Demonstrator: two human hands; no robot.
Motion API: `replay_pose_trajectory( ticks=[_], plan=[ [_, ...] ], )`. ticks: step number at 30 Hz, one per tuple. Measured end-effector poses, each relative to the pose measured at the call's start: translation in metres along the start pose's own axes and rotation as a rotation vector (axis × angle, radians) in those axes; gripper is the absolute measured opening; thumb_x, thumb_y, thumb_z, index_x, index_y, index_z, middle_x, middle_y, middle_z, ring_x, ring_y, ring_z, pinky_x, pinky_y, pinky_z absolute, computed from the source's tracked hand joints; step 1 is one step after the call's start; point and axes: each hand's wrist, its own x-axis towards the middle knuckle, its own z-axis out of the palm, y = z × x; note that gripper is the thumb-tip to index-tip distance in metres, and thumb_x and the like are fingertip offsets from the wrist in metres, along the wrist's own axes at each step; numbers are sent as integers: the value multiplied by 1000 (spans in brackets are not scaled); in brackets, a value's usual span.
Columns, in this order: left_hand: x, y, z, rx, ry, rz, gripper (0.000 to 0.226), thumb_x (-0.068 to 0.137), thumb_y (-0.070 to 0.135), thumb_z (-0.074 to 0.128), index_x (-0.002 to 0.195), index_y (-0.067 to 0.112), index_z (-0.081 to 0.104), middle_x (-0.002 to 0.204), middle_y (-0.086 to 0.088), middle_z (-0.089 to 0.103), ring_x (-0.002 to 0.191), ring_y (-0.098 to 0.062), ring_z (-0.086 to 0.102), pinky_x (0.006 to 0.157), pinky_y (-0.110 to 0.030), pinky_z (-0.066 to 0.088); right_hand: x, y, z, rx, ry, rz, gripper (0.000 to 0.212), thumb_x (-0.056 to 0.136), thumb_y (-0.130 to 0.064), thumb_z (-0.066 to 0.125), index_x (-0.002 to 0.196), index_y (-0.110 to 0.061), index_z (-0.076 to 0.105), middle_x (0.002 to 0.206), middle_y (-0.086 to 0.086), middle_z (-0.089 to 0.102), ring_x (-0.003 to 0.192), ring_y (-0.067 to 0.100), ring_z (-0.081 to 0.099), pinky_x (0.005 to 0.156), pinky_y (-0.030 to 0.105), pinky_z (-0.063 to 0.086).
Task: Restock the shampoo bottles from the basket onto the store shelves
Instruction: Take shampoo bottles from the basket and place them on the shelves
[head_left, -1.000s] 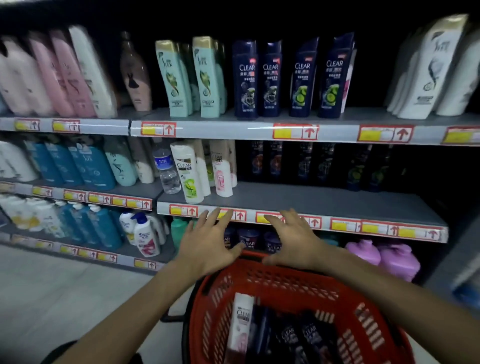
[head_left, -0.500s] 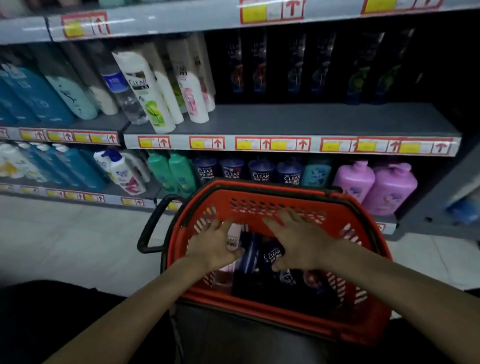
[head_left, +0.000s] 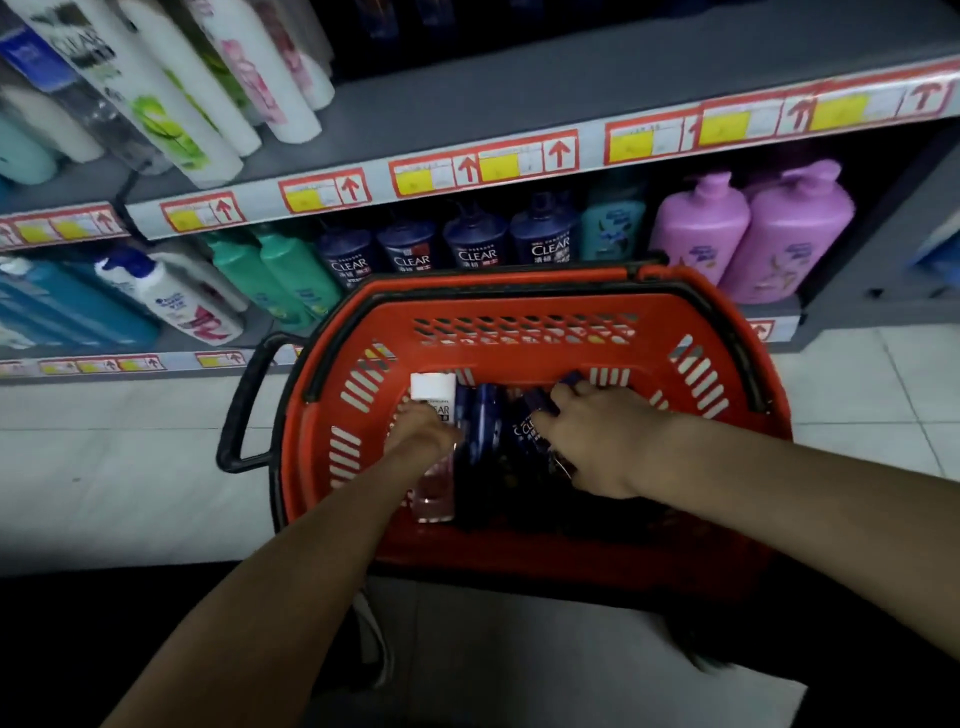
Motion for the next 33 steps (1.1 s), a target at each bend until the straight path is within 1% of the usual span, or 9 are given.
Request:
replay_pose_trajectory(
  ticks=[5,8,10,13,18,23,28,31,33],
  plan=[
    [5,2,10,41,116,-27,98,79,53,82,146,-4,40,137,-16,60,121,-32,62,88,-34,54,-5,6,4,-13,-16,14,68,92,-19,67,152,-15,35,145,18,37,131,38,43,101,47,45],
    [2,4,15,38,170,-41,60,78,41,86,118,5,60,115,-11,71,94,-26,67,67,-29,49,-7,7,7,-15,-37,9,67,93,-16,66,152,-14,35,147,19,36,131,39,42,103,49,46],
    [-3,6,15,43,193,-2,50,76,41,86,106,8,62,96,-4,70,79,-22,60,63,-27,45,-9,7,7,-15,-38,6,65,93,-16,65,151,-13,36,145,19,37,129,39,44,101,50,47],
    [-16,12,13,82,210,88,67,73,49,87,117,8,58,84,2,55,78,-19,54,60,-26,44,-12,6,2,-16,-24,6,63,94,-19,65,150,-14,36,144,19,38,128,39,44,101,49,45],
    [-38,31,-11,16,184,215,75,71,52,86,122,12,48,99,0,59,86,-21,56,69,-28,45,-13,3,-11,-3,7,-1,63,95,-27,66,150,-16,38,145,18,37,131,39,43,102,47,43],
    [-62,42,-55,-145,166,349,69,58,58,83,109,19,58,99,1,72,89,-18,69,73,-29,55,-10,7,-26,98,32,-3,63,91,-36,71,145,-18,43,134,13,45,120,35,53,91,42,50],
    [-101,37,-108,-390,105,539,44,66,31,92,101,25,66,92,7,76,84,-8,71,77,-30,59,-7,2,-43,347,83,17,64,85,-48,74,136,-19,49,129,6,54,116,27,57,97,40,52],
    [-124,28,-133,-555,38,590,41,70,23,94,104,24,71,95,8,79,87,-5,74,79,-27,60,-2,-5,-48,598,154,2,62,83,-44,78,136,-20,54,134,1,60,118,21,58,101,39,50],
    [-133,22,-141,-702,26,579,39,71,18,94,104,20,74,93,7,80,86,-7,76,71,-22,59,3,-11,-52,771,158,-12,54,81,-40,82,127,-21,62,125,-1,67,111,19,63,99,41,52]
  ],
)
